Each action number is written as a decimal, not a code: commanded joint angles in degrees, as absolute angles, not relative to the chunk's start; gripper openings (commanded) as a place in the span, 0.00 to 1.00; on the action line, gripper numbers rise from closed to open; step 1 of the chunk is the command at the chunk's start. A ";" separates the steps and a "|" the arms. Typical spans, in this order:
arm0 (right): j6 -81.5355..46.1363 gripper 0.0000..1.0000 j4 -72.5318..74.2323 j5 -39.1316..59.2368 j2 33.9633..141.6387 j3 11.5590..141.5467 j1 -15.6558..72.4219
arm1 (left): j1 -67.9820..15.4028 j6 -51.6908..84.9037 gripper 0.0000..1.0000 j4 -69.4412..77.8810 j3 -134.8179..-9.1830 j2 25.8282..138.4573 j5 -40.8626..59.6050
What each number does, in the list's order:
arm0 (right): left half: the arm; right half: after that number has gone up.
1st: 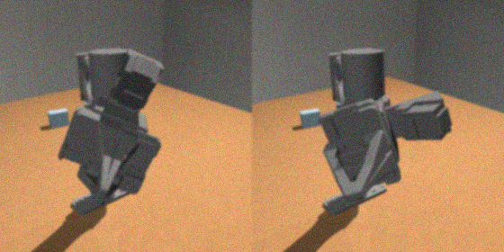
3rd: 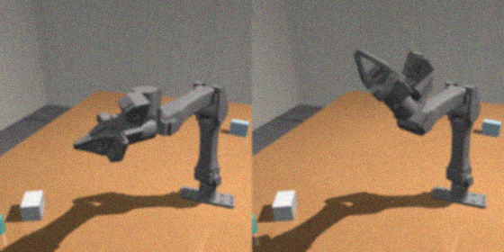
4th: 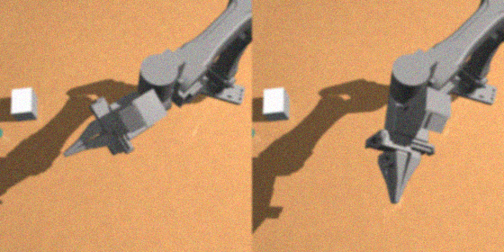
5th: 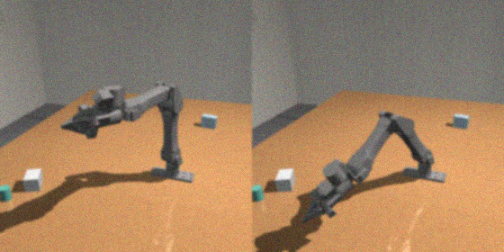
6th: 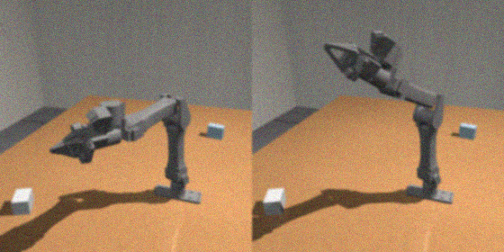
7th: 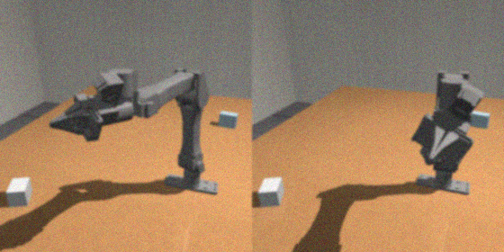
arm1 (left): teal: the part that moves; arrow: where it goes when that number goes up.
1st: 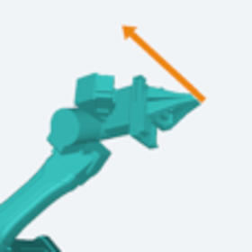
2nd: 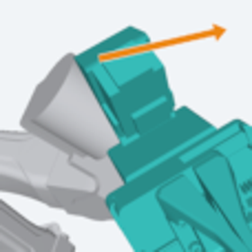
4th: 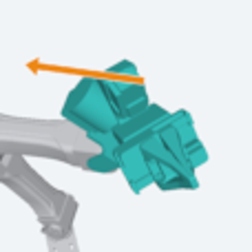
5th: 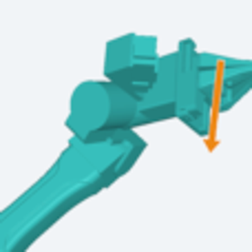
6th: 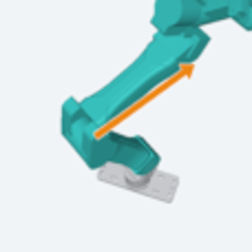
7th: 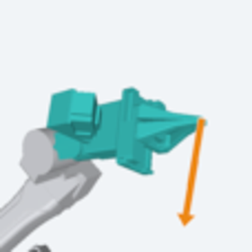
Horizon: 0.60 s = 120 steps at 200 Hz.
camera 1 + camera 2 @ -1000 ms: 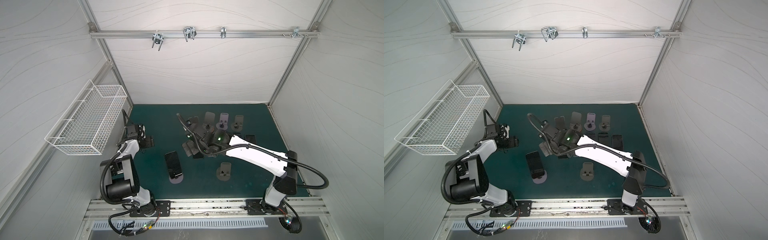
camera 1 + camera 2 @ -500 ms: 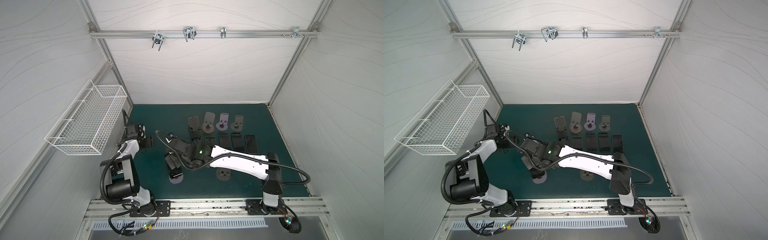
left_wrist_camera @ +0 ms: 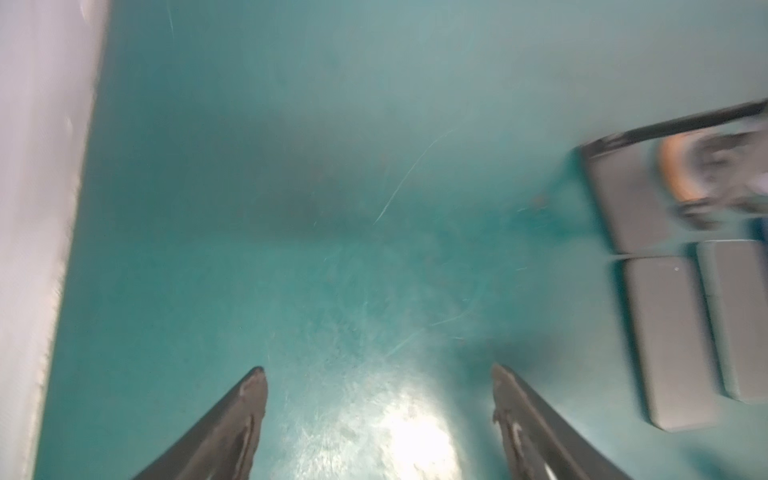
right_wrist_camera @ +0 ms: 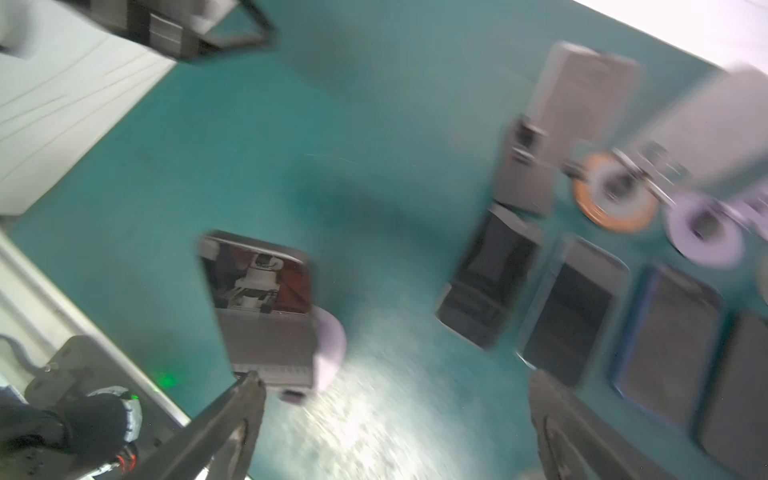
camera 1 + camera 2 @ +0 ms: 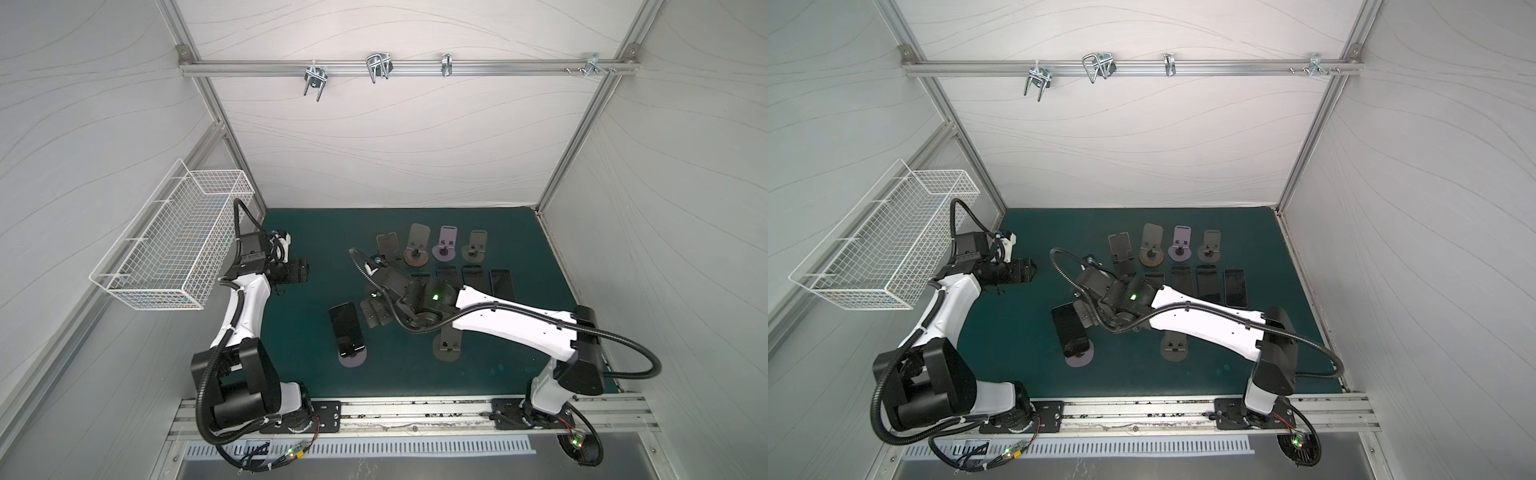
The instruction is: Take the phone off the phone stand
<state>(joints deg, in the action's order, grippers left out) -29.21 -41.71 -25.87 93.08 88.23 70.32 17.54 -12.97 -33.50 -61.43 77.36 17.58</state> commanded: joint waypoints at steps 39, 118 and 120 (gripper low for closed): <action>-49.60 0.99 -59.42 -28.20 72.42 70.18 61.10 | 17.74 -16.82 1.00 -48.48 -69.88 75.45 25.12; -53.28 0.99 -54.66 -19.70 69.88 58.11 61.60 | 17.05 -15.96 1.00 -47.32 -68.84 76.62 22.61; -53.27 0.99 -54.18 -19.58 70.16 58.03 61.61 | 17.05 -15.88 1.00 -47.36 -68.82 76.68 22.48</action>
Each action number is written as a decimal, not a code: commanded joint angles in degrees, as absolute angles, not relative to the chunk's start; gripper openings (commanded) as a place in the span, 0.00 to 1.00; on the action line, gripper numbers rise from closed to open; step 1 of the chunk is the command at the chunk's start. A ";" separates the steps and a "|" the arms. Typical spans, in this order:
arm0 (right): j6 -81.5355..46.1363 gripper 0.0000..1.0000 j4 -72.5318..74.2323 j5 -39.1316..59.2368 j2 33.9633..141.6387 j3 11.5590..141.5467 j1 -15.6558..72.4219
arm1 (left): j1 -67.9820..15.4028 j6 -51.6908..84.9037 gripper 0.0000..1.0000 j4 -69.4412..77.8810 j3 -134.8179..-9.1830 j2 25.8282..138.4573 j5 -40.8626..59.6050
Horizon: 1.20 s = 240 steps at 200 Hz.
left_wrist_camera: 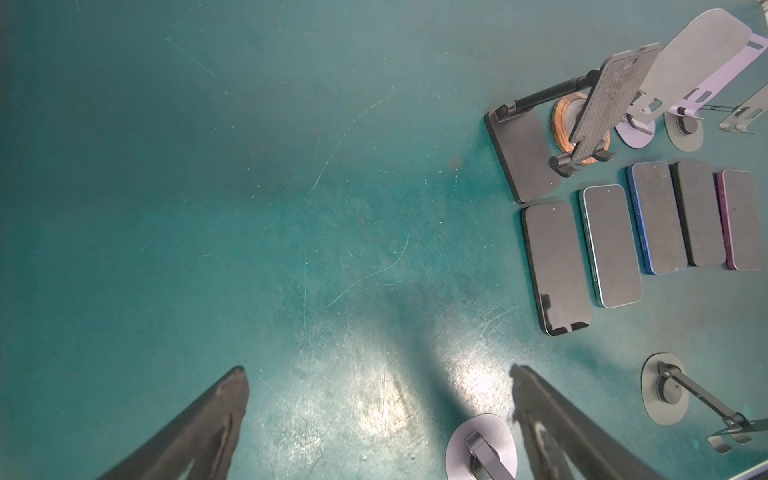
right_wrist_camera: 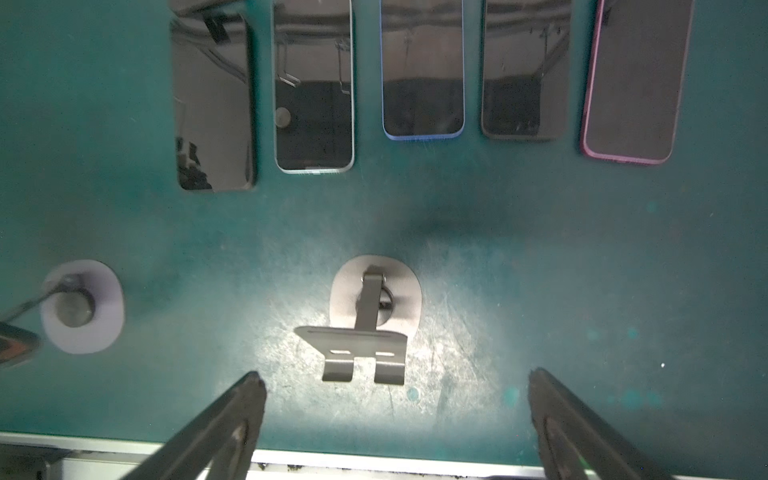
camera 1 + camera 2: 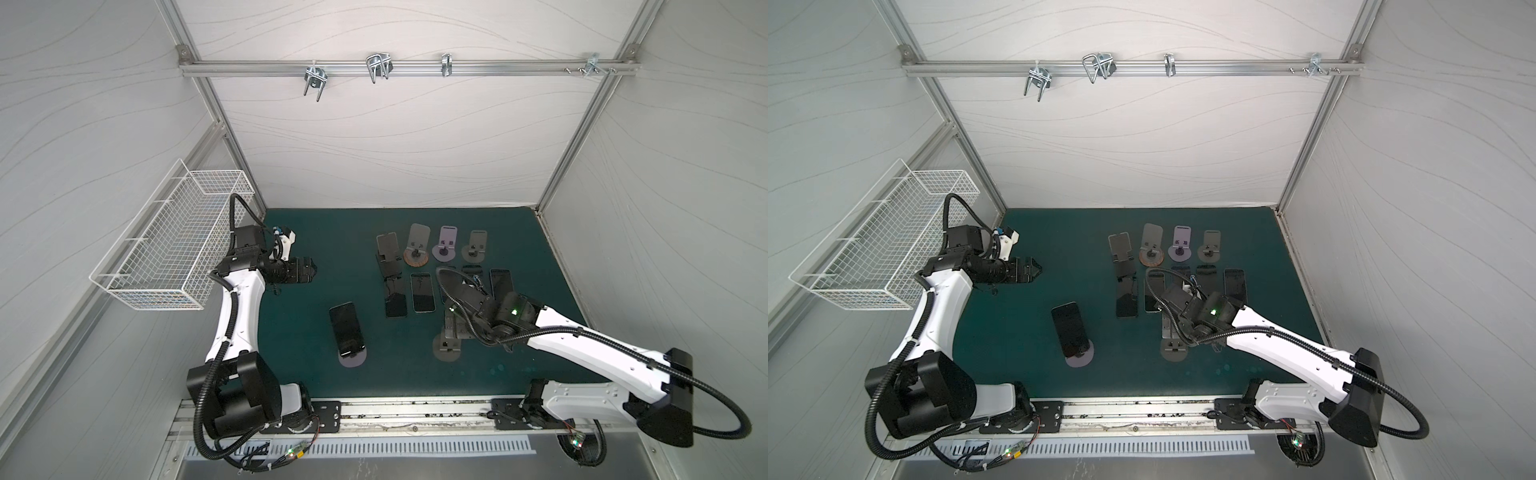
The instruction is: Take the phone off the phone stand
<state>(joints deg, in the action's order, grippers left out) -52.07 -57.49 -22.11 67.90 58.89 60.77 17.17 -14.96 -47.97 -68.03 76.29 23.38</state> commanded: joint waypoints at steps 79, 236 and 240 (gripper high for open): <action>-56.53 0.94 -44.40 -18.54 76.58 53.34 59.56 | 16.96 -15.55 0.99 -46.61 -67.62 76.64 20.48; -52.64 0.57 -48.56 -20.21 80.39 64.35 63.15 | 16.91 -15.81 0.98 -46.76 -67.59 75.59 19.34; -51.94 0.57 -48.44 -20.11 80.58 65.35 63.33 | 16.95 -15.81 0.98 -46.86 -67.72 75.63 19.34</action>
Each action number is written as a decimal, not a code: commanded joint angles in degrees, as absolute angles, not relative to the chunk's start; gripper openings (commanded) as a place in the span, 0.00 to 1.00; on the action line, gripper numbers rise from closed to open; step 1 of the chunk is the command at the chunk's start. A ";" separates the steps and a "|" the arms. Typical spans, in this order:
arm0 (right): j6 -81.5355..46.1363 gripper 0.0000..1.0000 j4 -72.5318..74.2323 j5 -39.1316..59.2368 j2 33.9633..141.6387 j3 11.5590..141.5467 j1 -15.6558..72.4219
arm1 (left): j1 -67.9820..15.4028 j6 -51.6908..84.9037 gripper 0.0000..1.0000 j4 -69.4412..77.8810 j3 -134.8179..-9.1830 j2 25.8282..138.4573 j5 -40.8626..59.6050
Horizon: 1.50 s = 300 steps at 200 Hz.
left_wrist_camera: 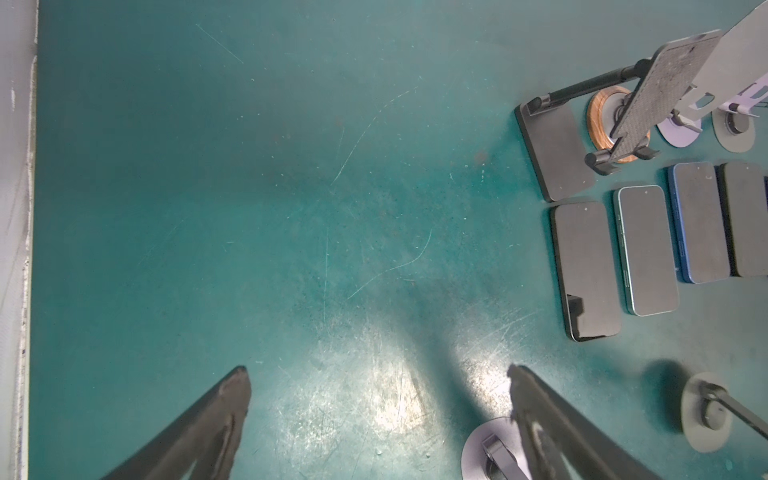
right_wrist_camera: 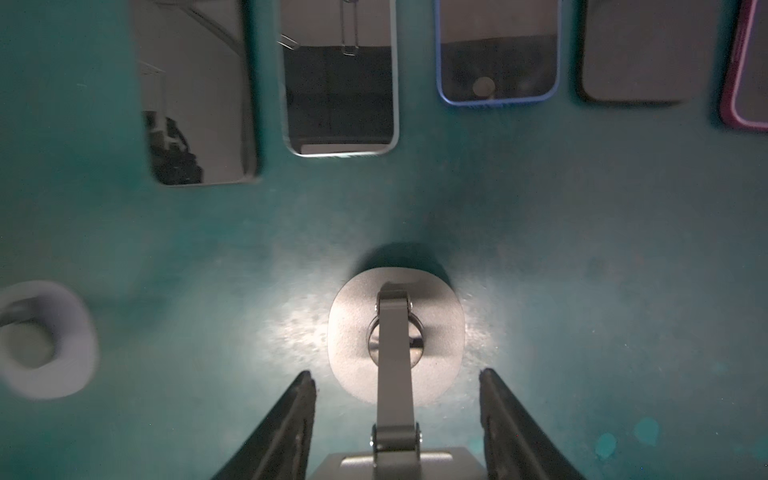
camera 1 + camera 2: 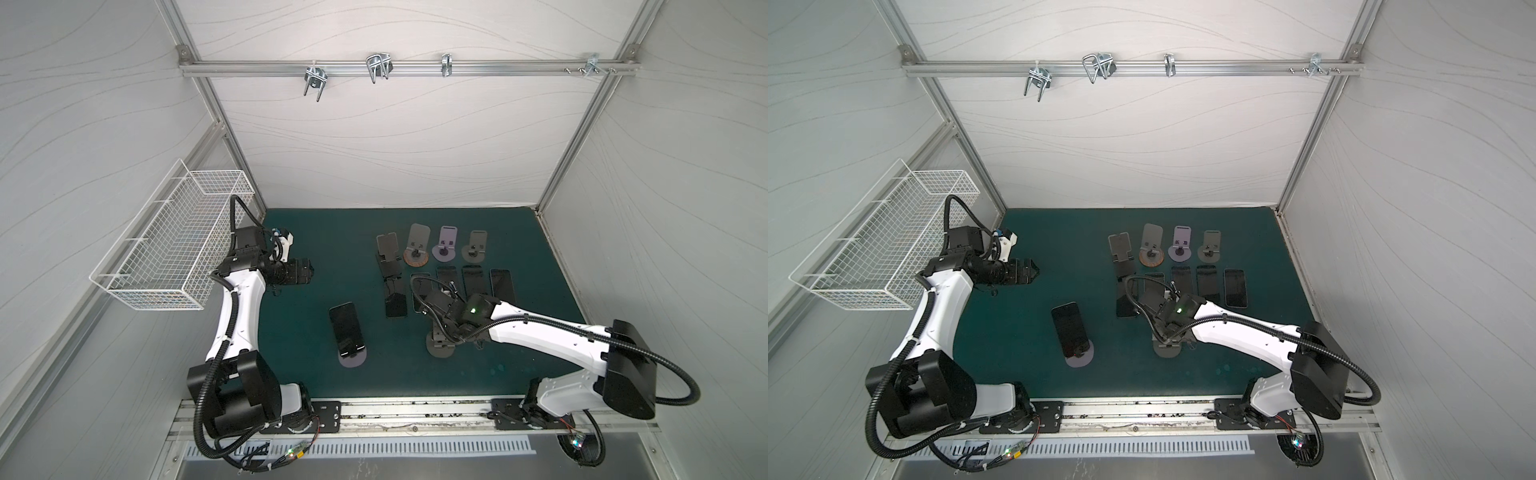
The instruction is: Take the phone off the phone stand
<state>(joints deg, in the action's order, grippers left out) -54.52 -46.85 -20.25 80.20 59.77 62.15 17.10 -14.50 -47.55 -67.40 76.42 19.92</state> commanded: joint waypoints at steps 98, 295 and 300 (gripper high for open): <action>-30.76 0.57 -38.20 -16.37 105.03 96.34 60.54 | 17.47 -14.81 0.99 -48.37 -67.65 75.84 19.80; -19.16 0.58 -34.65 -19.61 145.17 137.82 55.34 | 17.49 -18.59 0.99 -58.79 -71.81 74.51 25.66; -18.84 0.58 -34.52 -19.47 145.45 137.86 55.20 | 17.52 -18.55 0.99 -58.92 -71.75 74.25 25.91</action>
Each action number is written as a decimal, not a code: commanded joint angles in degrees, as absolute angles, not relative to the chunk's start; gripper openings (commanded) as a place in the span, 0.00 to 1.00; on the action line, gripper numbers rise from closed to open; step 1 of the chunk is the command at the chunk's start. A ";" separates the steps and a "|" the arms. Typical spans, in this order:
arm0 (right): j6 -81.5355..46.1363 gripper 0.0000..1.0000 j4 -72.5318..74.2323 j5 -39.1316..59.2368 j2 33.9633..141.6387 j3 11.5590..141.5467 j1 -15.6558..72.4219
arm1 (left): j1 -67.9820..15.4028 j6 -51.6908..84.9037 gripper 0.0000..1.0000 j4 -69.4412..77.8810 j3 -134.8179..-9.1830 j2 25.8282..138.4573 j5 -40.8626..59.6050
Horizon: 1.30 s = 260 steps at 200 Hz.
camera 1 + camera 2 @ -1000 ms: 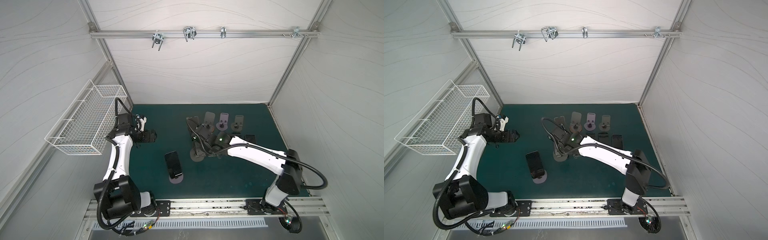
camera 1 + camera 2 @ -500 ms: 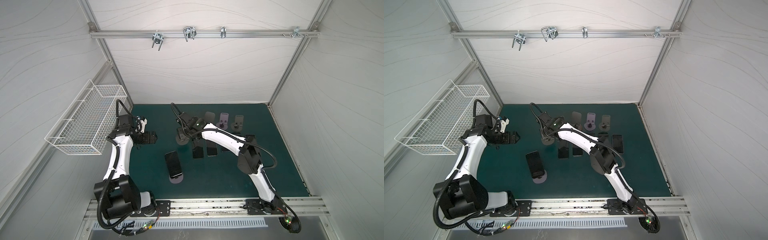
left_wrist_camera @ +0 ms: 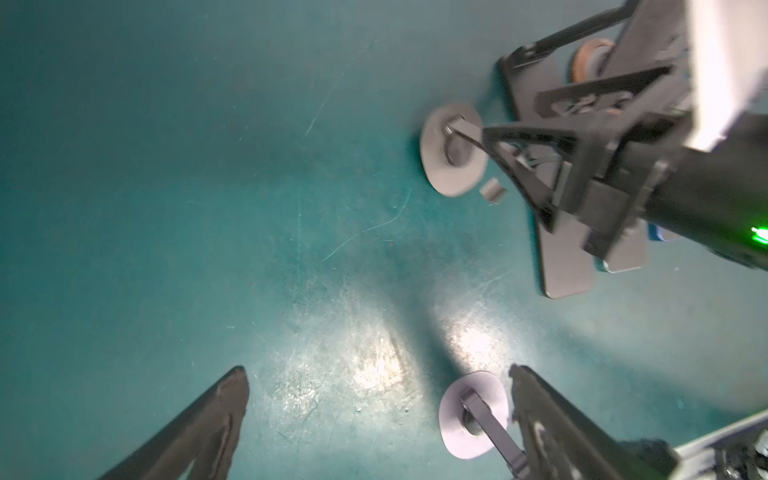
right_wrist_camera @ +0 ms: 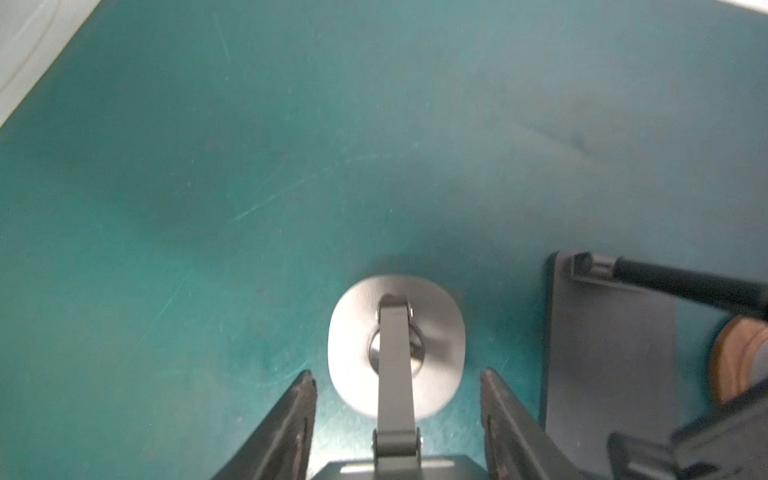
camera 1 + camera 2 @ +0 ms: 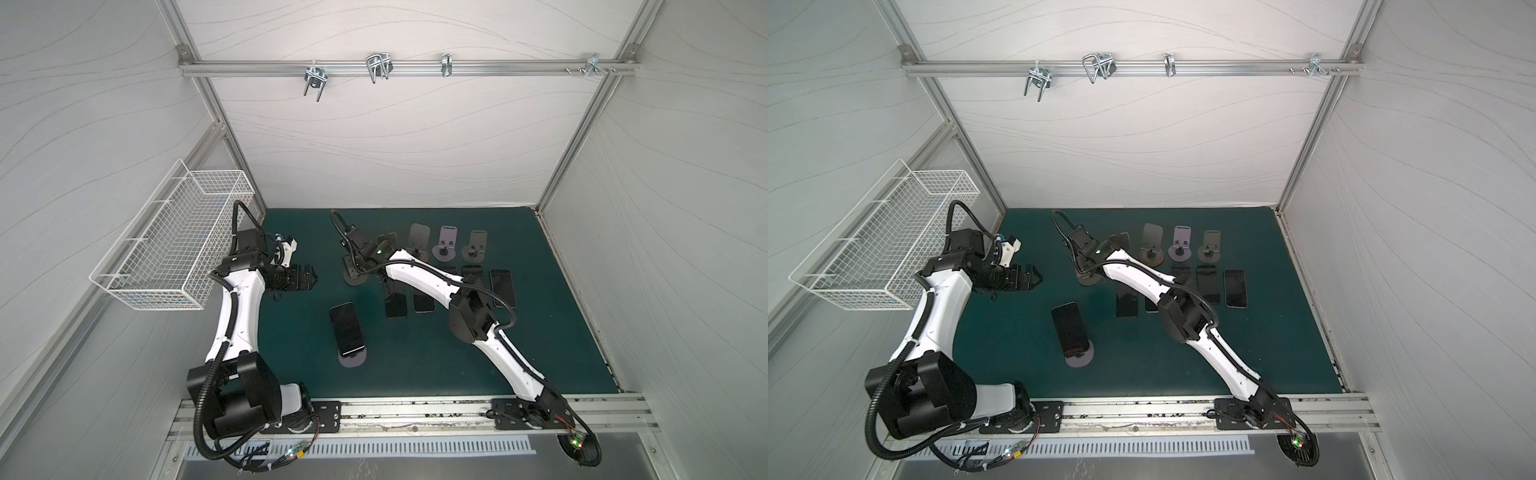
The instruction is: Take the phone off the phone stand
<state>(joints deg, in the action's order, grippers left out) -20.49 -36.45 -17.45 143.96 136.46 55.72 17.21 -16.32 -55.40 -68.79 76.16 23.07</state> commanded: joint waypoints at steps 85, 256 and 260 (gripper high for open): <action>-19.79 0.73 -34.19 -15.76 145.72 137.46 54.32 | 17.53 -20.65 0.99 -62.73 -72.60 71.77 28.55; -34.77 0.96 -29.49 -15.04 97.71 91.28 67.26 | 17.57 -16.52 0.99 -74.13 -84.30 74.53 12.41; -35.25 0.96 -29.46 -15.24 97.65 90.92 67.90 | 17.57 -16.32 0.99 -73.82 -84.19 74.66 12.68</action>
<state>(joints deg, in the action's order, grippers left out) -29.52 -30.55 -13.52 99.29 94.48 64.64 17.21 -19.29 -76.40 -83.88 73.54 14.33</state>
